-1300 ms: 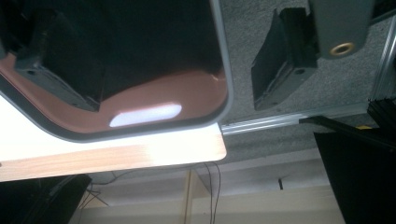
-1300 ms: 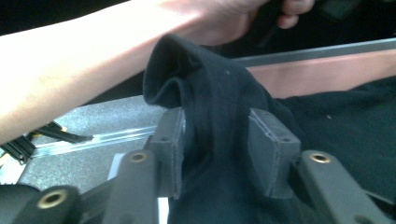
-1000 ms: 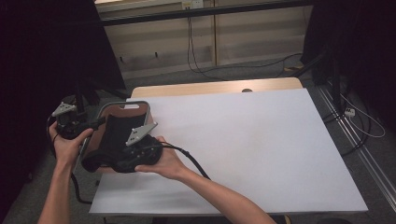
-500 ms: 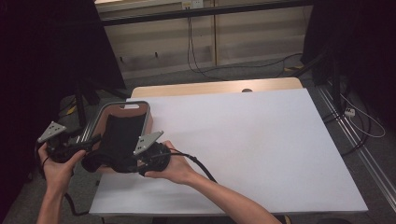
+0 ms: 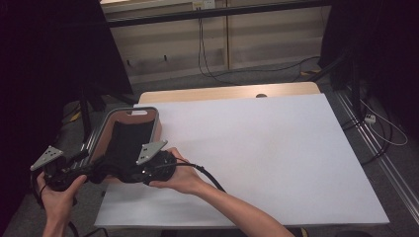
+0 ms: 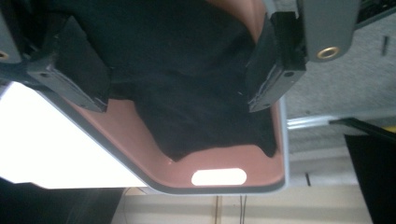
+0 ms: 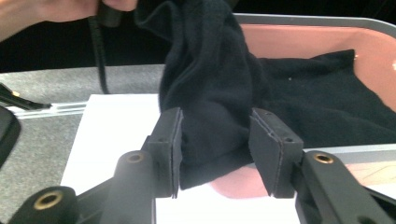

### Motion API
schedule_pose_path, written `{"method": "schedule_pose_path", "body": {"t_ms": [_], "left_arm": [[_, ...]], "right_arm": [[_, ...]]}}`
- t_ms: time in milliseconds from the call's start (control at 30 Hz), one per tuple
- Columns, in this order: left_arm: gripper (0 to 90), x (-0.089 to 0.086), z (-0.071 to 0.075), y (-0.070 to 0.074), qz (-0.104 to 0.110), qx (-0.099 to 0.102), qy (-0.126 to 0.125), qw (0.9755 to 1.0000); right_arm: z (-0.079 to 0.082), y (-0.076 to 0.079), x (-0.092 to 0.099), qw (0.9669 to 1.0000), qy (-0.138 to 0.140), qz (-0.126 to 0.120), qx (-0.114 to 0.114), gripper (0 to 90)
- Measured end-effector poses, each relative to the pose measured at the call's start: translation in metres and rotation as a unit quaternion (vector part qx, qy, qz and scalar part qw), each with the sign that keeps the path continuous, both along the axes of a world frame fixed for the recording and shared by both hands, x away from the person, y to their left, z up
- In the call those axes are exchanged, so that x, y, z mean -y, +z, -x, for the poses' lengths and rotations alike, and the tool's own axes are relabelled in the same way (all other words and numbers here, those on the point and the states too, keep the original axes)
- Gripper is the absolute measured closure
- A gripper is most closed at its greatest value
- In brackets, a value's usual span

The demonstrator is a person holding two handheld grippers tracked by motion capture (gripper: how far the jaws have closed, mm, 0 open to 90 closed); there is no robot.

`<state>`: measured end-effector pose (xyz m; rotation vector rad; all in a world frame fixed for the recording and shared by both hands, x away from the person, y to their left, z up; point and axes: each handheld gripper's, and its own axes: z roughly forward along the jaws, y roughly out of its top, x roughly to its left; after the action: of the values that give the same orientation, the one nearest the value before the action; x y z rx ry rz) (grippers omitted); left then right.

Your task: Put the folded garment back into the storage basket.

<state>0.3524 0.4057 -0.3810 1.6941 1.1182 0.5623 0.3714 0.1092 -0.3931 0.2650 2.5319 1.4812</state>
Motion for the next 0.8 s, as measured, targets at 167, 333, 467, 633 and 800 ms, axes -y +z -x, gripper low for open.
{"method": "schedule_pose_path", "body": {"t_ms": [167, 333, 467, 633, 800], "left_arm": [[29.8, 0.002, 0.007, -0.001, 0.005, -0.006, -0.013, 0.9999], [66.0, 0.005, 0.007, -0.002, -0.001, -0.017, -0.049, 0.9986], [87.3, 0.006, 0.003, -0.001, -0.007, -0.020, -0.052, 0.9984], [88.8, 0.005, -0.005, 0.001, -0.012, -0.021, -0.046, 0.9987], [88.9, 0.000, -0.015, 0.002, -0.024, -0.024, -0.034, 0.9988]], "right_arm": [[-0.005, -0.001, -0.007, 0.9999, -0.007, 0.011, 0.002, 62.4], [-0.007, -0.004, -0.013, 0.9998, -0.006, 0.018, 0.004, 66.5], [-0.009, -0.001, -0.017, 0.9996, 0.009, 0.027, -0.002, 73.8], [-0.010, 0.001, -0.019, 0.9996, 0.016, 0.018, -0.015, 79.2], [-0.014, 0.005, -0.017, 0.9993, 0.015, -0.005, -0.034, 85.9]]}}
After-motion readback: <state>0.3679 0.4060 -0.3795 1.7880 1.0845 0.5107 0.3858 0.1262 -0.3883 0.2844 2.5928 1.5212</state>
